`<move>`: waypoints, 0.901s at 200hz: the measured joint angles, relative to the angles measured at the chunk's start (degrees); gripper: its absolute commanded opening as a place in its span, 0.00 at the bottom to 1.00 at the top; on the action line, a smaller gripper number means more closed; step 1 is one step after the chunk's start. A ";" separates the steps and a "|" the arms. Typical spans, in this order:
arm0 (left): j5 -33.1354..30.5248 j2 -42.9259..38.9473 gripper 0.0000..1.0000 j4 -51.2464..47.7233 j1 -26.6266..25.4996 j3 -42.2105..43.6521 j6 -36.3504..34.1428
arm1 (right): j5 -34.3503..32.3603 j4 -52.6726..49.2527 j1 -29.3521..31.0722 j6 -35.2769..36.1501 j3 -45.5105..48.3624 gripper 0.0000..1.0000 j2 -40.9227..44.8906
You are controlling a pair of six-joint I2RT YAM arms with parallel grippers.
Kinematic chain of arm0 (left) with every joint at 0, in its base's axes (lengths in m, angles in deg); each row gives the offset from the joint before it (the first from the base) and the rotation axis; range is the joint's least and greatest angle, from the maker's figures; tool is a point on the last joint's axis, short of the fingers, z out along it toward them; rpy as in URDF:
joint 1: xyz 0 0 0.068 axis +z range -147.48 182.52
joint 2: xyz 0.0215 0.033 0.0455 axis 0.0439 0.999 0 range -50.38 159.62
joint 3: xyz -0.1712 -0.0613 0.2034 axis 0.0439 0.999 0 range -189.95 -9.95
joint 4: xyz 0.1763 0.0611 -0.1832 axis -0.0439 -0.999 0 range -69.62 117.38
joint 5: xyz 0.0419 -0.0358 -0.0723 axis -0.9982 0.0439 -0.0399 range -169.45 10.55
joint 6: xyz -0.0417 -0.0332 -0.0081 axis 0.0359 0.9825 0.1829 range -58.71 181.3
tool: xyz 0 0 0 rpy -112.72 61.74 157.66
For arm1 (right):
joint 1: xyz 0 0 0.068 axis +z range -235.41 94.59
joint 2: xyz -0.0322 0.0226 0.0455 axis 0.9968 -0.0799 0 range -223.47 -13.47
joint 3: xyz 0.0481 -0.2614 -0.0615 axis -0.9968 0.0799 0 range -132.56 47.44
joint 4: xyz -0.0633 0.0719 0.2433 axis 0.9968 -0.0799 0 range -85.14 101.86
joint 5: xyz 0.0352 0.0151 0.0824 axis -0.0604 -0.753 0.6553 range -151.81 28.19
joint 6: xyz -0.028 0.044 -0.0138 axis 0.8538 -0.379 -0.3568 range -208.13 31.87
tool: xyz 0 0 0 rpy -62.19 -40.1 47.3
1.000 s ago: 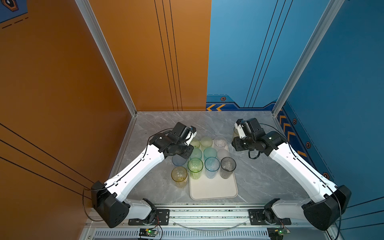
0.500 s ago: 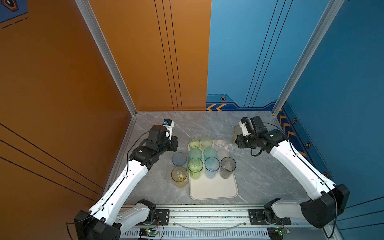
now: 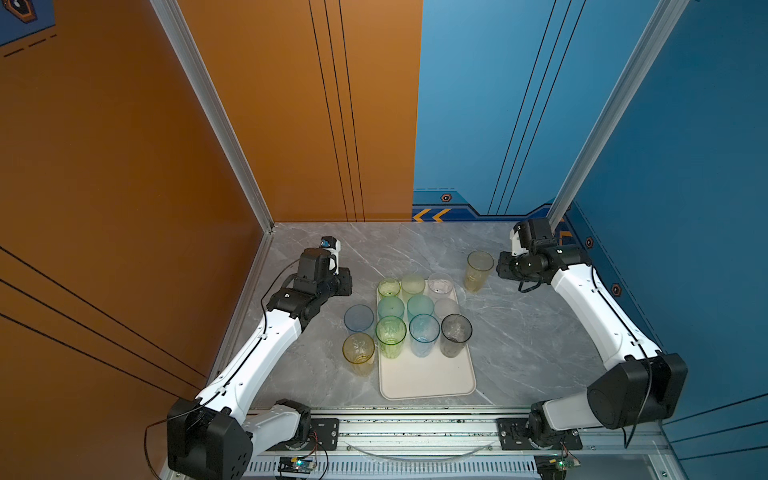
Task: Place the glasses into the tray
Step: 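Withdraw the left gripper from the tray while the right moves over the yellow cup, then lower the right gripper into the yellow cup rim and close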
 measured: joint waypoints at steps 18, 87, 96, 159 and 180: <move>0.00 0.52 0.17 0.11 0.00 0.11 -0.02 | 0.35 -0.02 -0.98 0.17 -1.95 0.29 -2.60; 0.00 1.14 0.18 0.09 0.04 0.20 -0.09 | 2.80 -1.60 -2.54 1.64 -10.80 0.24 -13.90; 0.00 1.22 0.18 0.09 0.07 0.20 -0.11 | 2.97 -1.75 -2.54 1.95 -12.09 0.22 -15.30; 0.00 2.84 0.18 0.02 0.33 0.17 -0.50 | 2.27 -4.83 -2.60 3.61 -18.82 0.17 -22.08; 0.02 3.04 0.18 0.02 0.37 0.11 -0.50 | 1.75 -5.53 -2.60 4.15 -19.39 0.17 -22.97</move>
